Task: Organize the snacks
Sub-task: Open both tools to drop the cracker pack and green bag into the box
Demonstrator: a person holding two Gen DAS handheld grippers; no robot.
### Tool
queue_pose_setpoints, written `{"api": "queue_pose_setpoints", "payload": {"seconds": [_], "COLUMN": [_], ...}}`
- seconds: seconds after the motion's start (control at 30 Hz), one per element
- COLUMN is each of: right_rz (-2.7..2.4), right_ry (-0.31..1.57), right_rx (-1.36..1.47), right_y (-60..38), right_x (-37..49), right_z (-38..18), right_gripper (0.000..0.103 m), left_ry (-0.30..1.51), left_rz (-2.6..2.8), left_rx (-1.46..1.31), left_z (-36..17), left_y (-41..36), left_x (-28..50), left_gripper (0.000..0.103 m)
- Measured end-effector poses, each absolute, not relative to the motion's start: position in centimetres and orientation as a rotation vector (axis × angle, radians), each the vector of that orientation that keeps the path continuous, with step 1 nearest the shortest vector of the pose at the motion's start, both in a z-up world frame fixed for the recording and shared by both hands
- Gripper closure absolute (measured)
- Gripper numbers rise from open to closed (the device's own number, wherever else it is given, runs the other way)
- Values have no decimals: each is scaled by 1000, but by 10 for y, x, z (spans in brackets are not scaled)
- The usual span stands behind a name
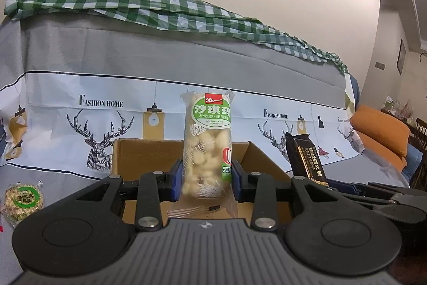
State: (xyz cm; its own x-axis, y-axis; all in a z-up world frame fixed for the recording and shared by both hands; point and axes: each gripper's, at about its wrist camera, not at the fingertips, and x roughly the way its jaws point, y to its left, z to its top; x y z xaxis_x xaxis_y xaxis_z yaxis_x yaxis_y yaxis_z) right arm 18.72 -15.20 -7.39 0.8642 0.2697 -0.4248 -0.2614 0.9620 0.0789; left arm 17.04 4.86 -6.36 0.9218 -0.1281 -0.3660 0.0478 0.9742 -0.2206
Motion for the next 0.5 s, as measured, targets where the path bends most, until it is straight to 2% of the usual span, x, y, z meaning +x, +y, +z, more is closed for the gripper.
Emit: {"api": "queue_pose_setpoints", "payload": {"seconds": [0.5], "right_rz": [299], "right_ry": [428], "right_rx": [25], "right_y": [-152], "right_x": [186], "right_z": [-72], "right_gripper": [62], "left_ry": [380], "left_rz": [-84], "left_rx": [-224], "left_z": [-62], "left_y": [50], "left_x": [171], "left_gripper": [63]}}
